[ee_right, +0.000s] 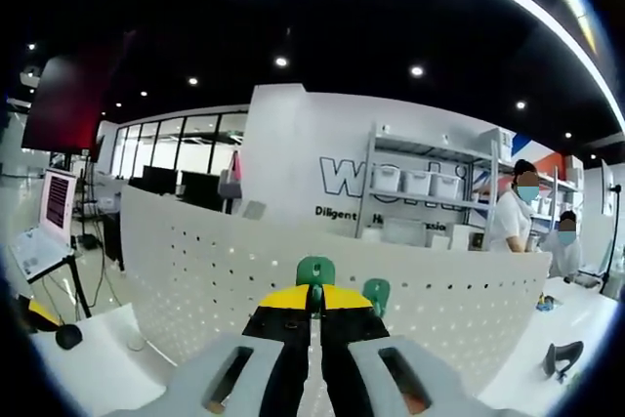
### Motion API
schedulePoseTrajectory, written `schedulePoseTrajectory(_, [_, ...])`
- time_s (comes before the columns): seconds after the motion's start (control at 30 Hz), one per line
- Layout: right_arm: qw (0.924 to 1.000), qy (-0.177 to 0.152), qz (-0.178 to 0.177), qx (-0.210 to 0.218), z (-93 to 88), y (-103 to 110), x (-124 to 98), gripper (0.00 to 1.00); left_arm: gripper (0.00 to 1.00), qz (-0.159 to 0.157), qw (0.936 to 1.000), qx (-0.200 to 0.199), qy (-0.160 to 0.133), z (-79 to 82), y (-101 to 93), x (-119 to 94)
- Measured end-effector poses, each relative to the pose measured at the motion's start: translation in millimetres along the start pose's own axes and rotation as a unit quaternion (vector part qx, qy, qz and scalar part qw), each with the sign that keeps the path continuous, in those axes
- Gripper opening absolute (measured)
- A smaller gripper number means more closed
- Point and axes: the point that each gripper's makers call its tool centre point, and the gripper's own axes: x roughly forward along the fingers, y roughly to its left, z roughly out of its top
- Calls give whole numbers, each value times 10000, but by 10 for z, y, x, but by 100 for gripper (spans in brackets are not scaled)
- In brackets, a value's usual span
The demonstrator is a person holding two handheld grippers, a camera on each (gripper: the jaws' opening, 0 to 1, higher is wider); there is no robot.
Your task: Insert the hook assembly into the mounting plate slot until the hook locks in place.
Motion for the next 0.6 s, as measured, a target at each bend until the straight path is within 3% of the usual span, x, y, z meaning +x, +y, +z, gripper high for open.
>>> schedulePoseTrajectory(0.6, [9996,-163,-223,-8,-79,-50,145,1,93,-36,10000,-54,55,-65,5,29])
